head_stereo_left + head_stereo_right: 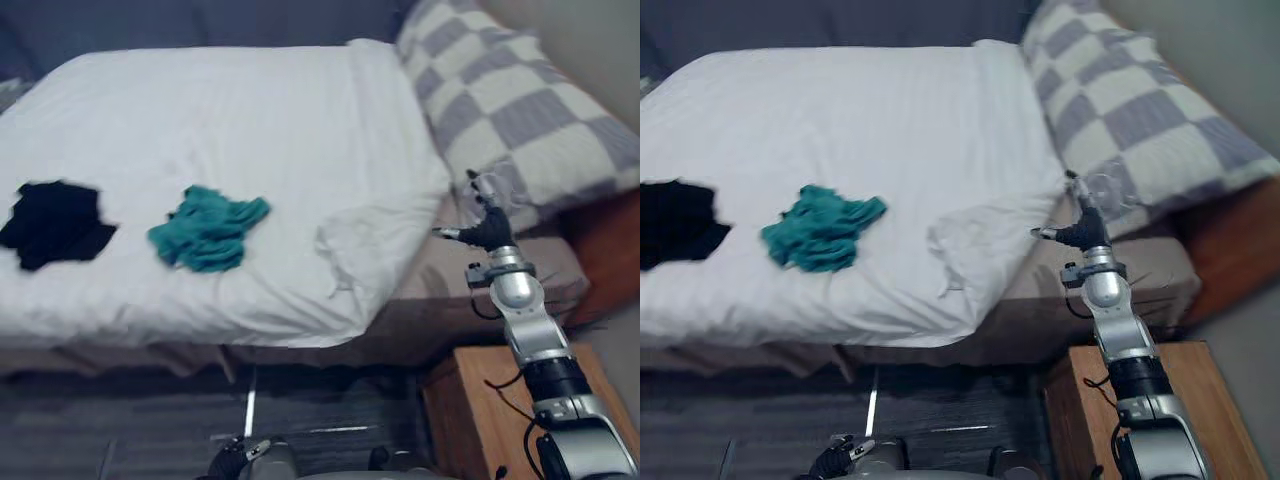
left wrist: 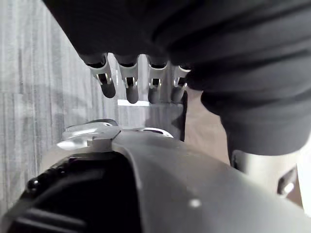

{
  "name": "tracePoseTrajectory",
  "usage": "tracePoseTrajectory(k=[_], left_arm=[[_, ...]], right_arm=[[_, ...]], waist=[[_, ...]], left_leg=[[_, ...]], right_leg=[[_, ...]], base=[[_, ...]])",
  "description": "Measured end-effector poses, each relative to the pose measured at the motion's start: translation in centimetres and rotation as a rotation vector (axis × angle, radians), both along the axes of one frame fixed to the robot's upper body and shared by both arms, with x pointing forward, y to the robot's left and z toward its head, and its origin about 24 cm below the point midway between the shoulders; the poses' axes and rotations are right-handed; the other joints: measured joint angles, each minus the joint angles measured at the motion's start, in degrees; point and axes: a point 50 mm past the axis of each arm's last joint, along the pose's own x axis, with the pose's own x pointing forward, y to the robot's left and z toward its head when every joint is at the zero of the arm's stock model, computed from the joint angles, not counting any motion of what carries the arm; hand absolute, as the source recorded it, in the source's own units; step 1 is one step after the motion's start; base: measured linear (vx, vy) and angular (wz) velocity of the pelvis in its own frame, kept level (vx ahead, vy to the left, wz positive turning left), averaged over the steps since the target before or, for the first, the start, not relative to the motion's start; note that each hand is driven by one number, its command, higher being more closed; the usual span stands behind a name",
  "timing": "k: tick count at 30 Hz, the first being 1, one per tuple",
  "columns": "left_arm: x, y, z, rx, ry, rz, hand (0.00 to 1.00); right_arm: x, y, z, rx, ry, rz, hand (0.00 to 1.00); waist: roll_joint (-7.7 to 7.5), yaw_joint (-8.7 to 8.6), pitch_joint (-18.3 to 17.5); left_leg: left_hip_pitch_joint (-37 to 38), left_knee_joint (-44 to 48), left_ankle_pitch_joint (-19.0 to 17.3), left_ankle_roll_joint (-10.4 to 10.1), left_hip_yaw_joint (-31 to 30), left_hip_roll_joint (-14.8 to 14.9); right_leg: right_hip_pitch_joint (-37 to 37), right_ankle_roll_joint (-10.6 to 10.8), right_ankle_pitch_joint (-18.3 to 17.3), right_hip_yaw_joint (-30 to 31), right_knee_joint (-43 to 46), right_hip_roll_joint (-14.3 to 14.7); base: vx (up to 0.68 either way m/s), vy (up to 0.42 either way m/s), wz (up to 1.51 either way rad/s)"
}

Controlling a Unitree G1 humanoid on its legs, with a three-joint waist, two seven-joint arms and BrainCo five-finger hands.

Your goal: Tidy the bed and pick cloth on bed and put in laundry

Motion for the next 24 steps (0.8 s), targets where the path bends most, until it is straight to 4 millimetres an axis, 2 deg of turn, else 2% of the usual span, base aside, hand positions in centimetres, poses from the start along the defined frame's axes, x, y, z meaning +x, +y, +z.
tracePoseTrajectory(k=[2, 4, 6, 8, 9, 10, 11, 14, 17, 20, 24], left_arm=[[0.3, -0.1, 0.1, -0.003, -0.007, -0.008, 0.00], [1.3, -0.1, 0.3, -0.011, -0.032, -0.022, 0.00], [2.9, -0.1, 0.7, -0.008, -0.073, -0.032, 0.00], [5.5, 0.1, 1.5, -0.006, -0.137, -0.040, 0.00], [6.2, 0.1, 1.8, -0.006, -0.155, -0.044, 0.00], [8.0, -0.1, 2.5, -0.017, -0.204, -0.054, 0.00], [9.1, -0.4, 3.0, -0.030, -0.239, -0.068, 0.00], [10.9, -1.3, 3.7, -0.053, -0.288, -0.107, 0.00], [11.7, -2.1, 4.1, -0.063, -0.310, -0.140, 0.00], [12.3, -2.4, 4.4, -0.077, -0.331, -0.143, 0.00], [12.6, -2.5, 4.6, -0.085, -0.362, -0.148, 0.00]], right_arm=[[1.2, 0.0, 0.1, -0.065, 0.038, -0.019, 0.00], [2.9, -0.6, 1.7, -0.124, 0.045, -0.052, 0.00], [4.3, -1.2, 5.0, -0.150, -0.010, -0.084, 0.00], [5.7, -1.2, 9.9, -0.183, -0.109, -0.100, 0.00], [5.9, -1.2, 10.9, -0.194, -0.126, -0.106, 0.00], [6.3, -1.3, 12.5, -0.234, -0.141, -0.121, 0.00], [6.5, -1.3, 13.0, -0.256, -0.130, -0.129, 1.00], [6.8, -1.7, 12.6, -0.287, -0.065, -0.147, 1.00], [6.7, -2.5, 13.8, -0.344, -0.058, -0.178, 1.00], [6.7, -3.0, 14.3, -0.374, -0.053, -0.202, 1.00], [6.7, -3.2, 14.0, -0.345, -0.043, -0.200, 1.00]], waist=[[0.41, -0.02, 0.62], [1.19, 0.00, 2.64], [2.07, 0.09, 5.66], [2.94, 0.10, 10.13], [3.29, 0.11, 11.29], [4.05, 0.16, 13.43], [4.62, 0.45, 13.99], [5.65, 1.68, 14.51], [6.05, 1.49, 14.71], [6.07, 1.28, 14.72], [6.12, 0.71, 14.75]], left_leg=[[-1.54, -2.34, 1.42, 0.53, -0.75, -1.30], [-2.91, -4.49, 2.72, 1.06, -0.29, -2.13], [-5.22, -5.19, 4.97, 1.32, -0.28, -2.17], [-9.78, -5.30, 7.21, 1.54, -1.25, -2.20], [-10.68, -5.29, 7.70, 1.60, -1.51, -2.25], [-12.47, -5.36, 8.79, 1.65, -1.71, -2.31], [-14.23, -5.42, 9.46, 1.79, -1.87, -2.35], [-17.33, -5.34, 10.06, 2.00, -1.95, -2.76], [-18.74, -5.25, 10.64, 2.51, -2.33, -4.14], [-18.64, -5.04, 10.64, 2.50, -3.01, -5.10], [-16.75, -5.95, 10.83, 2.24, -3.01, -5.55]], right_leg=[[-0.63, 0.67, 0.52, -1.36, -0.43, -0.91], [-1.87, 0.95, 1.34, -2.41, -1.49, -1.65], [-3.75, 0.45, 3.38, -3.30, -2.65, -1.65], [-7.67, 0.18, 5.61, -3.96, -3.35, -1.45], [-8.50, 0.05, 5.98, -4.20, -3.30, -1.47], [-10.08, 0.12, 6.57, -4.68, -3.06, -1.51], [-12.03, 0.16, 6.68, -4.80, -2.50, -1.61], [-16.49, 0.31, 5.92, -4.78, 0.86, -2.54], [-20.63, 0.65, 2.45, -4.76, 7.54, -4.97], [-21.81, 0.59, -0.21, -4.79, 11.67, -6.56], [-21.06, 0.52, -1.42, -4.75, 12.93, -6.94]], base=[[-0.15, 0.093, 0.58], [-0.15, 0.093, 0.52], [-0.12, 0.081, 0.28], [-0.17, 0.080, 0.19], [-0.16, 0.061, 0.20], [-0.14, 0.040, 0.19], [-0.08, 0.022, 0.15], [0.00, -0.008, 0.04], [0.07, -0.021, 0.15], [0.07, -0.032, 0.19], [0.05, -0.052, 0.03]])
